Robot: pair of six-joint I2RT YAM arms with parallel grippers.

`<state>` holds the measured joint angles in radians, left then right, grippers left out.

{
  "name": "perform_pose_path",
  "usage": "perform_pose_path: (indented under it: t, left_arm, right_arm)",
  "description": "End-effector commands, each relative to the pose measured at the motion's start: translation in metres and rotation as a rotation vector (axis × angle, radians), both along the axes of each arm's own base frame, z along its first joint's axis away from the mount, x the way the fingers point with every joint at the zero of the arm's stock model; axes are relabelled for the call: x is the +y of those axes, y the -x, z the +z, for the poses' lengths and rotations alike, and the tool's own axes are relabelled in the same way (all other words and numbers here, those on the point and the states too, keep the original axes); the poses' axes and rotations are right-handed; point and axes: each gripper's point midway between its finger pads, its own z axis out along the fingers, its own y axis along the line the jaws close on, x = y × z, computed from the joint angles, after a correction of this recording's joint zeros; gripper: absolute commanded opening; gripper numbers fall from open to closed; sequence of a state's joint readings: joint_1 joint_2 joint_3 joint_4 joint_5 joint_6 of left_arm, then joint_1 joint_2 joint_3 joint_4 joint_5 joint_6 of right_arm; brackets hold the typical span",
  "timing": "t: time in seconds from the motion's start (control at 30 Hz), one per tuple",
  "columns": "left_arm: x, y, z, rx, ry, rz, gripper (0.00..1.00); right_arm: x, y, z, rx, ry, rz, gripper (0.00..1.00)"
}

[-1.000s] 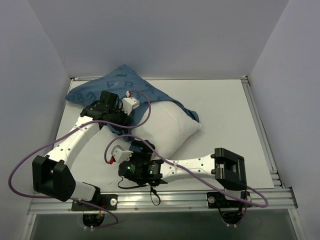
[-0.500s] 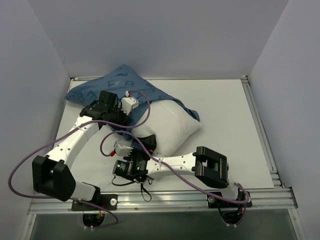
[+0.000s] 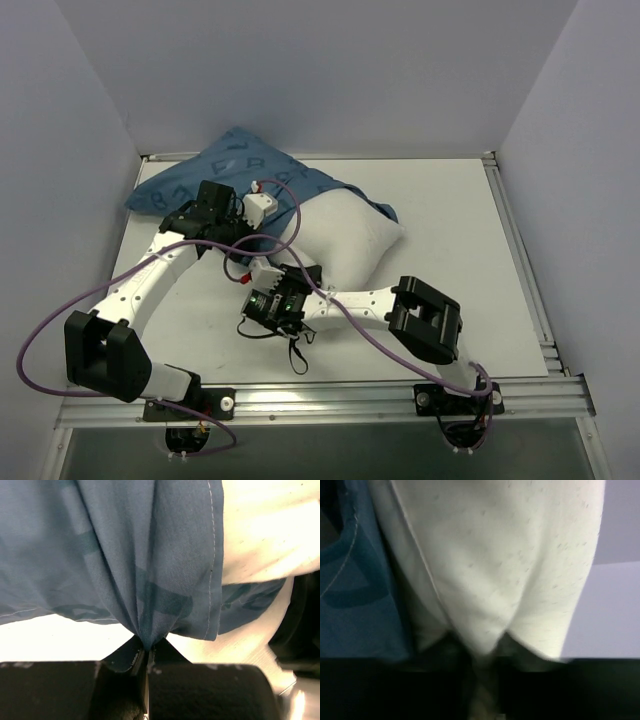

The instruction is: Remove the pillowcase from the pillow

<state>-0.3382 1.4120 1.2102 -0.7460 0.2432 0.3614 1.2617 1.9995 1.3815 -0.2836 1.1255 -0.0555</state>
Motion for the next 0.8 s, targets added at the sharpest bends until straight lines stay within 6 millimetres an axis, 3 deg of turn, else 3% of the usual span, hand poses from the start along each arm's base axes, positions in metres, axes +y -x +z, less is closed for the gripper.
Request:
perform_pose_path:
  t: [0.0,0.07,0.17,0.3,0.4,0.47,0.5,0.53,0.6,0.63,0.77]
  left_arm:
    - [0.013,-0.017,0.023,-0.095,-0.002,0.033,0.02]
    - [0.015,-0.019,0.024,-0.094,0.002,0.043,0.02]
    - [0.024,-0.025,0.024,-0.103,-0.021,0.073,0.02]
    - [0.055,-0.052,0.026,-0.145,-0.082,0.171,0.02]
    - [0.078,-0.074,0.027,-0.179,-0.142,0.227,0.02]
    - [0.101,-0.089,0.023,-0.173,-0.168,0.282,0.02]
    - [0.109,-0.098,0.031,-0.194,-0.168,0.309,0.02]
    - [0.130,-0.103,0.032,-0.195,-0.172,0.357,0.02]
    - [0.148,-0.114,0.032,-0.204,-0.178,0.396,0.02]
    - [0.171,-0.116,0.035,-0.212,-0.187,0.446,0.02]
    - [0.201,-0.117,0.025,-0.198,-0.195,0.489,0.02]
  right_arm:
    - [-0.032,-0.013,0.007,0.007,-0.017,-0.069,0.01]
    - [-0.046,-0.018,0.006,0.006,-0.033,-0.100,0.00]
    - [-0.059,-0.021,0.023,-0.010,-0.138,-0.131,0.00]
    - [-0.079,-0.008,0.071,-0.028,-0.343,-0.118,0.00]
    - [-0.103,0.002,0.096,-0.014,-0.461,-0.143,0.00]
    - [-0.114,0.009,0.091,0.040,-0.520,-0.143,0.00]
    - [-0.131,0.008,0.096,0.043,-0.551,-0.169,0.00]
    - [-0.140,0.011,0.083,0.083,-0.547,-0.179,0.00]
    - [-0.165,0.009,0.078,0.108,-0.563,-0.238,0.00]
    - [-0.160,0.013,0.069,0.163,-0.587,-0.215,0.00]
    - [-0.149,0.020,0.049,0.262,-0.613,-0.178,0.00]
